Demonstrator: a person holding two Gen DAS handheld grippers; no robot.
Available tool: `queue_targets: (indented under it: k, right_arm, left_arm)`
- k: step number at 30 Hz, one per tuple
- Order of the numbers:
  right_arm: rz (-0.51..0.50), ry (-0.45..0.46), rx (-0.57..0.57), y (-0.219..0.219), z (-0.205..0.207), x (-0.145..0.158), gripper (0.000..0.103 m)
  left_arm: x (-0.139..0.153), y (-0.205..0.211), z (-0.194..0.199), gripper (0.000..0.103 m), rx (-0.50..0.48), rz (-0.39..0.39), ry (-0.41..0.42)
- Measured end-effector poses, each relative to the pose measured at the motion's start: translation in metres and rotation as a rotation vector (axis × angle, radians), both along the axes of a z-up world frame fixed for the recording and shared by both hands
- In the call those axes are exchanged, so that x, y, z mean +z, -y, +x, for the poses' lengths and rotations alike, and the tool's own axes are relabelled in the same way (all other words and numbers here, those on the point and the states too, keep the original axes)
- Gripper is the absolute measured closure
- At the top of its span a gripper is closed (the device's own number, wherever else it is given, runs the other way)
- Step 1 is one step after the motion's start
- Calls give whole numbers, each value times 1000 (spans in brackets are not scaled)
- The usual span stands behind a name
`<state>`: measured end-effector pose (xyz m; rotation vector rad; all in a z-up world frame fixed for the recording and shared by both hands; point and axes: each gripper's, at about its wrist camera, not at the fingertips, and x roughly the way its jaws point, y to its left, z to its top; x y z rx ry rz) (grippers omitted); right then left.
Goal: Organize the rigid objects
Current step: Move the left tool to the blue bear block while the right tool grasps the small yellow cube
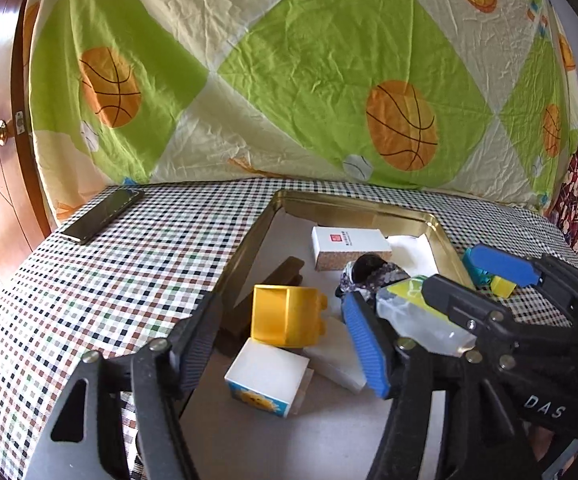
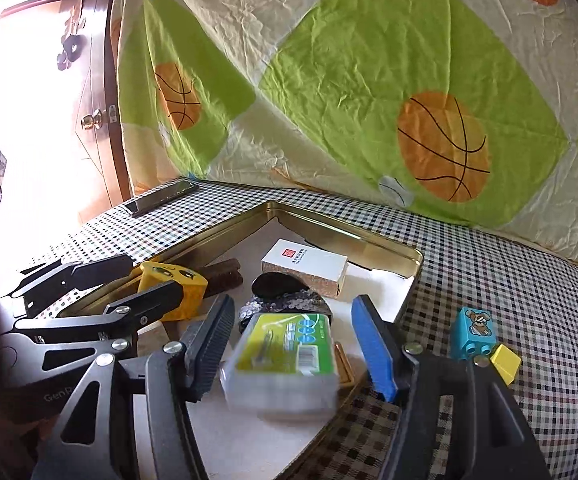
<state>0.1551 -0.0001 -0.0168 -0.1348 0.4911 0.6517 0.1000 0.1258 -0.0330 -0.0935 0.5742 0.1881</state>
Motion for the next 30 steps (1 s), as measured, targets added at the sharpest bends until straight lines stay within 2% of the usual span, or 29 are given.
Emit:
queue_targets:
  k: [1, 4, 9, 13, 16, 21, 24, 27, 28, 30]
  right_arm:
    - [9, 5, -8, 5, 0, 2, 34]
    - [31, 21, -35, 26, 0, 8, 32]
    - [19, 45, -124, 74, 12, 10, 28]
    - [12, 7, -220, 116, 36, 3, 28]
    - [-13, -38, -264, 135, 53, -6, 28]
    - [-67, -120, -258, 142, 75, -21, 28]
    - [-97, -153, -236, 138, 85, -28, 28]
    - [-120, -177, -205, 134, 92, -34, 28]
    - [-123, -188, -196, 133, 94, -36, 30]
    - [-123, -206, -179, 133, 100, -38, 41]
  left_arm:
    - [1, 2, -1, 22, 7, 4, 6]
    - [5, 8, -4, 5, 28, 14, 27]
    - [13, 29, -6, 1, 5, -5, 64]
    - [17, 55, -1, 1, -40, -46, 77]
    - [20, 79, 6, 1, -80, -43, 70]
    - [23, 113, 21, 1, -115, -22, 48]
    - [24, 131, 30, 1, -128, 0, -13]
    - [22, 147, 37, 1, -148, 35, -33]
    - [20, 149, 40, 1, -145, 43, -41]
    - [16, 152, 45, 1, -144, 51, -55]
